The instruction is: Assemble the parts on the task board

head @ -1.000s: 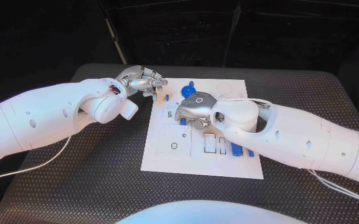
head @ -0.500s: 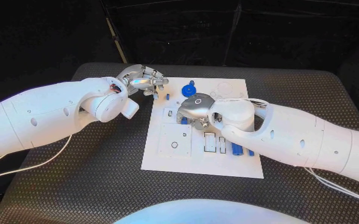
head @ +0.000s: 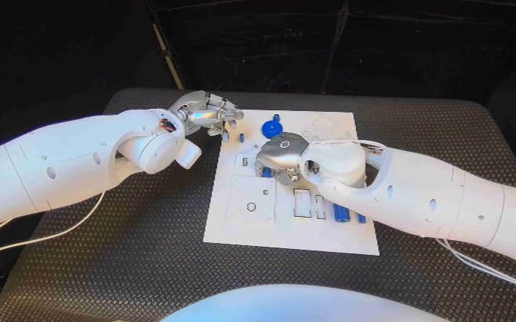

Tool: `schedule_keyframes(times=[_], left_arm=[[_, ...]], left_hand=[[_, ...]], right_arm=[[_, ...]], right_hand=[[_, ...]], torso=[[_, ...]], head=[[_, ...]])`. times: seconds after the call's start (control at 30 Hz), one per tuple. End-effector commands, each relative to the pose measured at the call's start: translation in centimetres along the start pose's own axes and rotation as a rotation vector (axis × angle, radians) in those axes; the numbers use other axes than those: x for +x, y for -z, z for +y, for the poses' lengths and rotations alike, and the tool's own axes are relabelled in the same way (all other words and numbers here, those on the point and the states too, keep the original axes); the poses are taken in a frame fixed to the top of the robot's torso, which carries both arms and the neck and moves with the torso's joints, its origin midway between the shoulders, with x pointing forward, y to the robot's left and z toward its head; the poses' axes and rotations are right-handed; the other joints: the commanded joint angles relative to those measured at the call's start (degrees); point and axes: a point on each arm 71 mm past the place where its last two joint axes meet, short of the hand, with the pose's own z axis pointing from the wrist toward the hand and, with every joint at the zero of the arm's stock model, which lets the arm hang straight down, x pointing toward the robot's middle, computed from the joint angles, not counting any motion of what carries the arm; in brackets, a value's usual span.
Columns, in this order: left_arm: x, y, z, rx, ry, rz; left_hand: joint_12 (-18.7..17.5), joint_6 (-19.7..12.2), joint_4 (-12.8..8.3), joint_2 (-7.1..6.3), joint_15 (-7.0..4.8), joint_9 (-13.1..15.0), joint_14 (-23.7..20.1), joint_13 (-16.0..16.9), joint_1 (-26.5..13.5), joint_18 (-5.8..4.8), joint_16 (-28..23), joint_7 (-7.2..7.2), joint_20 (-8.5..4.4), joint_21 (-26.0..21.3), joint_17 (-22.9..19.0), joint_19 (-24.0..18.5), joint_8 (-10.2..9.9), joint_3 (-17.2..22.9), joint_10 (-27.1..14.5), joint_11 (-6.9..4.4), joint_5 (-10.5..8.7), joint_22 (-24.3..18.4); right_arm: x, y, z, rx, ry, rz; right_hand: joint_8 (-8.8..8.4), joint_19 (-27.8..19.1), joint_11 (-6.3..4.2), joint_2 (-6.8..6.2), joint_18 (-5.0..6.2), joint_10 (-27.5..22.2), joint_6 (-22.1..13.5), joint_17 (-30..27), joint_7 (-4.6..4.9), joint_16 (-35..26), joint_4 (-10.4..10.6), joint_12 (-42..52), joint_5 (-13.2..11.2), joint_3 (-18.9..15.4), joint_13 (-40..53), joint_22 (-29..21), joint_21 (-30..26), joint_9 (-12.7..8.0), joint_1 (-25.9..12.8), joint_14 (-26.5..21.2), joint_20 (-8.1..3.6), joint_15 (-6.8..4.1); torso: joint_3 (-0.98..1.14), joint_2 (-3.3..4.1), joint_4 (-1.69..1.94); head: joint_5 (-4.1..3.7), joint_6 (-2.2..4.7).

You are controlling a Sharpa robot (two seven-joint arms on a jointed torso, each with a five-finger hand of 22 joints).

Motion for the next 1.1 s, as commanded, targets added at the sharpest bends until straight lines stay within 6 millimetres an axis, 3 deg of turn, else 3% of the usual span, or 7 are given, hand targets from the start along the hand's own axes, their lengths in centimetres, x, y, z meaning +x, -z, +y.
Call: schedule_keyframes(times=[0.03, 0.4, 0.67, 1.1], left_arm=[[0.1, -0.1, -0.2, 0.012, 0.006, 0.012], [0.1, -0.1, -0.1, 0.001, 0.006, 0.017], [0.0, -0.1, 0.0, -0.005, 0.006, 0.021], [0.1, -0.1, 0.6, -0.018, 0.009, 0.024]], left_hand=[[-0.25, 0.21, -0.31, 0.02, -0.03, -0.09, -0.34, -0.09, 0.45, 1.15, -0.3, 0.31, 0.06, -0.17, -0.05, 0.38, -0.34, -0.04, -0.05, 0.37, 0.01, -0.08], [-0.35, 0.14, -0.58, 0.15, 0.02, -0.31, -0.46, -0.3, 0.73, 1.14, -0.56, 0.37, 0.09, -0.41, -0.28, 0.48, -0.47, 0.02, -0.18, 0.42, 0.01, -0.24], [-0.44, 0.11, -0.8, 0.22, 0.05, -0.47, -0.56, -0.46, 0.93, 1.14, -0.74, 0.43, 0.12, -0.59, -0.43, 0.55, -0.56, 0.05, -0.31, 0.46, 0.01, -0.35], [-0.89, -0.18, -0.92, 0.23, 0.27, -0.97, -1.39, -1.04, 0.79, 1.09, -2.2, 0.73, 0.26, -1.2, -1.77, 0.57, -0.94, -0.17, -0.82, 0.75, 0.01, -0.71]], right_arm=[[0.1, 0.0, 0.3, -0.024, -0.002, -0.021], [-0.6, 0.2, 0.2, -0.034, -0.018, -0.118], [-0.9, 0.9, -0.4, -0.008, -0.048, -0.195], [-0.8, 2.2, -2.5, 0.109, -0.239, -0.277]], right_hand=[[0.44, 0.57, 0.24, 0.13, 0.49, 0.5, 1.31, 12.84, 0.23, 0.39, 0.21, 0.52, -0.44, 0.19, 1.77, 0.33, 0.4, 0.12, -1.26, 5.35, 0.15, 0.45], [1.64, 1.2, 1.25, 1.02, 0.33, 1.1, 5.01, 13.33, 0.41, 0.66, 1.78, 1.28, -2.33, -0.69, 2.51, 1.25, 0.78, 0.54, -3.49, 5.46, 0.91, 1.25], [1.53, 1.41, 1.31, 0.83, 0.27, 1.11, 5.13, 13.52, 0.47, 0.76, 2.19, 1.32, -2.52, -1.18, 2.54, 1.57, 0.92, 0.5, -4.08, 5.5, 1.05, 1.43], [0.75, 1.6, 1.81, 0.17, 0.22, 0.45, 4.55, 13.64, 1.04, 0.83, 3.58, 0.74, -2.57, -2.46, 1.9, 1.71, 0.94, 0.19, -5.67, 5.53, 1.62, 2.1]], torso=[[0.05, 0.01, -0.02], [0.0, 0.01, 0.01], [0.03, -0.01, -0.08], [0.01, -0.02, -0.02]], head=[[-0.04, -0.07], [-0.04, -0.17], [0.04, -0.15], [-0.18, 0.14]])
